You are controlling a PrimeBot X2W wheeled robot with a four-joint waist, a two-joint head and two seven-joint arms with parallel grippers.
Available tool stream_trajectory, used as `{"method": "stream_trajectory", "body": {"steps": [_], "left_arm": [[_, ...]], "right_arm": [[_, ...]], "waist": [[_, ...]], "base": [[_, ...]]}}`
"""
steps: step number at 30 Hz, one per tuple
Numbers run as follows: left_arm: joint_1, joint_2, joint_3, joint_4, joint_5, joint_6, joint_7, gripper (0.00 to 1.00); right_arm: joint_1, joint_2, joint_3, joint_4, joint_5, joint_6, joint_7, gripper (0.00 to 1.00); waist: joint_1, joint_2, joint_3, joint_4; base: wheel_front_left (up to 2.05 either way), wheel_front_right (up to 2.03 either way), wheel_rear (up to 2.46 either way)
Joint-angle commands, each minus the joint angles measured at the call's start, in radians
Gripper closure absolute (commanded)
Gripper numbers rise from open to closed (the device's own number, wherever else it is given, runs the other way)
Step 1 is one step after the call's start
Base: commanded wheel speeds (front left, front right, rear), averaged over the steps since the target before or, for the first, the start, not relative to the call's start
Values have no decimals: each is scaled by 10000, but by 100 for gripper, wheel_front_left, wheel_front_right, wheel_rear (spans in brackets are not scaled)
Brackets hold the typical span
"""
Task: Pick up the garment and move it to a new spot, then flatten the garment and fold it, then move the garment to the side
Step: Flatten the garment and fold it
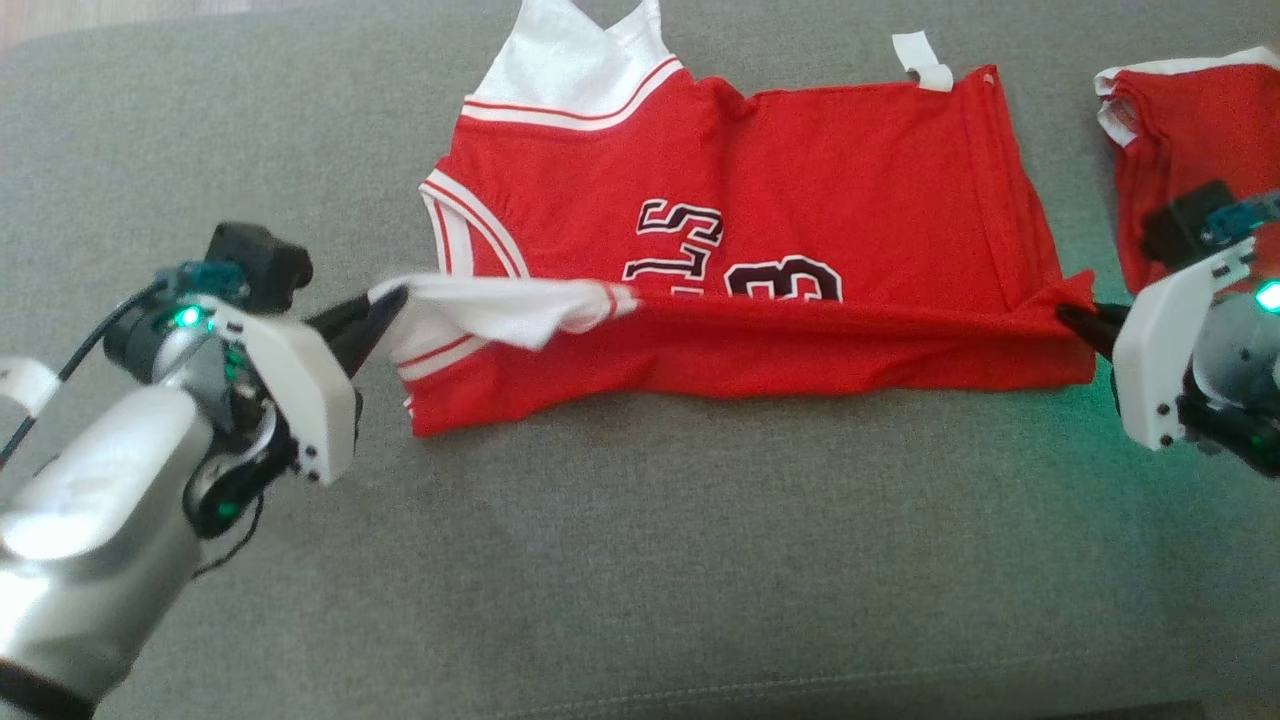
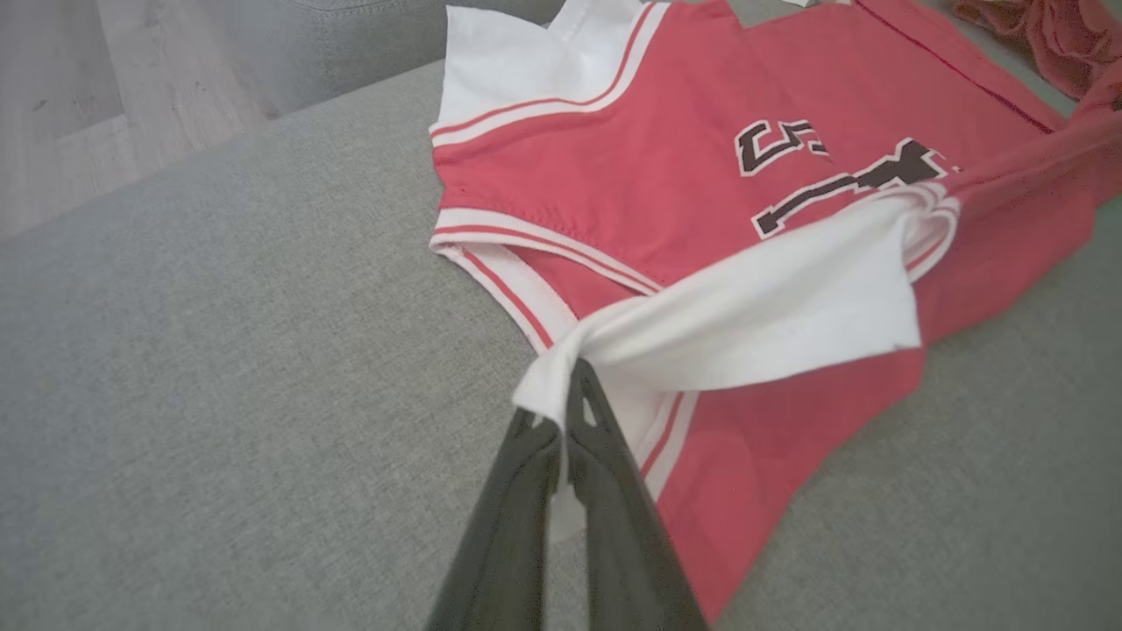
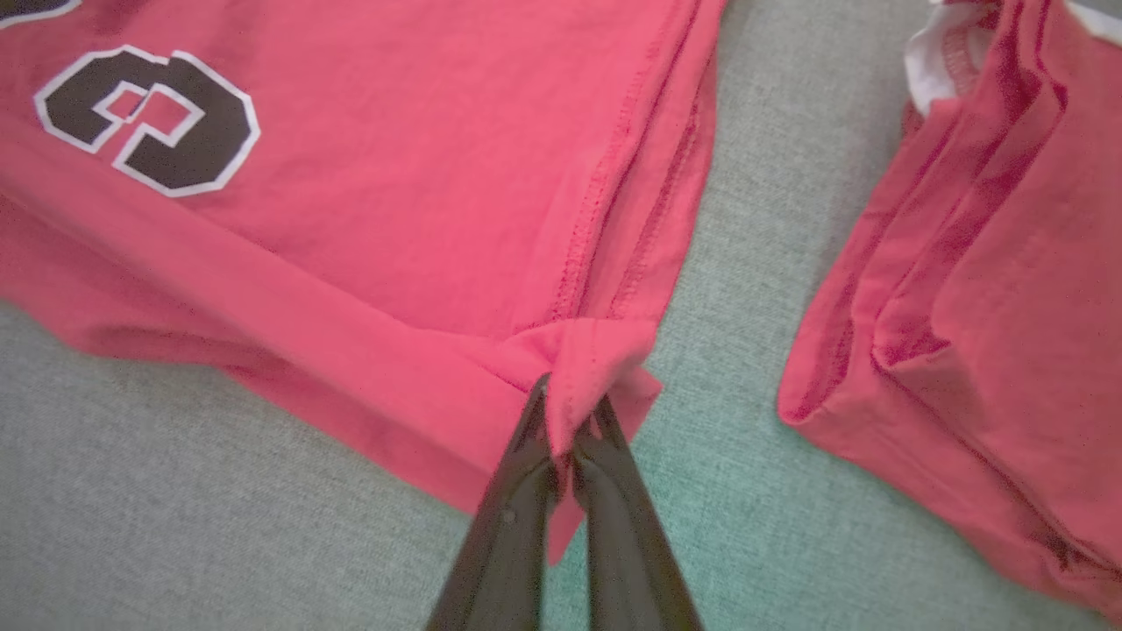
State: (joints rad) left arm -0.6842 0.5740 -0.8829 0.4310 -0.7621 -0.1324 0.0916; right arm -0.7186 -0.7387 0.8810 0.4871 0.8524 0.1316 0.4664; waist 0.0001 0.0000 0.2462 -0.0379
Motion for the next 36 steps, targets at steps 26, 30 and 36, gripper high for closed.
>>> {"method": "stream_trajectory", "body": {"steps": [26,30,36], "left_arm": [[496,-1714,4010,-428,160,1309,-3529,0],[2141,-2279,5266,-1736,742,1521,-3531,0],[4101,-3480,6595,-2822,1675,1300,-3532,0]], "right_arm": [[-735,1962,-3008,1600,-1112,-9,-5825,0],[-91,2550,-3465,1417,-1432,-9,-6558,0],[1119,3306,-4358,1012,-1946,-9,-7036,0]], "waist": [[-1,0,-1405,247],[-1,0,-1725,190],[-1,0,-2063,168]], "base": [[0,0,0],[0,0,0],[0,0,0]]}}
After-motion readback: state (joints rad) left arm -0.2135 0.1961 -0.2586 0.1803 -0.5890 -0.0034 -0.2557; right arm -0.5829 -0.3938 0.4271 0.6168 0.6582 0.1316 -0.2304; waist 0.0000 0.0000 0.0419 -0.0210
